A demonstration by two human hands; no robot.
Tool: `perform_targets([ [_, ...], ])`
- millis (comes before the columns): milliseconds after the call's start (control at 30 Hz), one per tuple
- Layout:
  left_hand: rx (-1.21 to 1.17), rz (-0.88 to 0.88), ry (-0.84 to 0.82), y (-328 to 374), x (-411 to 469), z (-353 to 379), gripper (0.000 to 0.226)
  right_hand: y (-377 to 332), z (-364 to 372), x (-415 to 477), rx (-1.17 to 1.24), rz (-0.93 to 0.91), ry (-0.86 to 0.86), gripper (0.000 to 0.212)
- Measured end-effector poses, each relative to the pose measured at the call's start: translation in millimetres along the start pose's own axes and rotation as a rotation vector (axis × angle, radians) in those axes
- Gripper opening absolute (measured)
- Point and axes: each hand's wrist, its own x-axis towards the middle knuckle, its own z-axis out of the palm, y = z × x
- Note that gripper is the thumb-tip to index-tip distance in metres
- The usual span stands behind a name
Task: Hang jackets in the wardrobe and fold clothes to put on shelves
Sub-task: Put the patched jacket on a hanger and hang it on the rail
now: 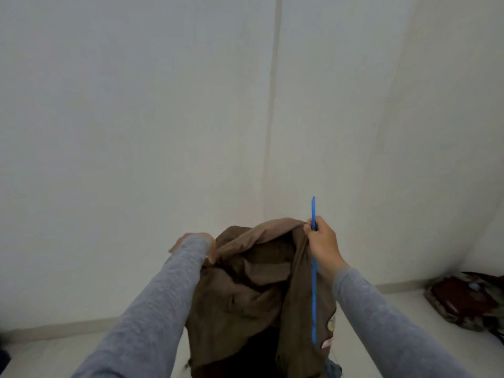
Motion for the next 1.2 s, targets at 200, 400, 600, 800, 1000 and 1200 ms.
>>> perform_targets([
  [200,-0.047,0.648,0.206,72,-6,21,0.109,9,-32,-2,0.126,0.024,0.065,0.030],
  [400,-0.377,0.710,-0.446,147,-14,67,0.079,14,-73,-16,0.159,0.046,0.055,0.018],
  [600,-1.011,0.762,-0.823,192,-33,88,0.068,10,-121,-15,0.139,0.041,0.150,0.028],
  [800,-1.442,0.835,-0.536,217,-63,41,0.020,-1,-147,-12,0.070,0.029,0.171,0.027],
  [1000,-1.857,0.878,-0.431,231,-105,-25,0.019,-26,-128,-7,0.073,-0.029,0.043,0.020],
  [1200,-2.023,1.010,-0.408,232,-144,-85,0.014,-51,-99,-12,0.136,-0.212,0.132,0.037],
])
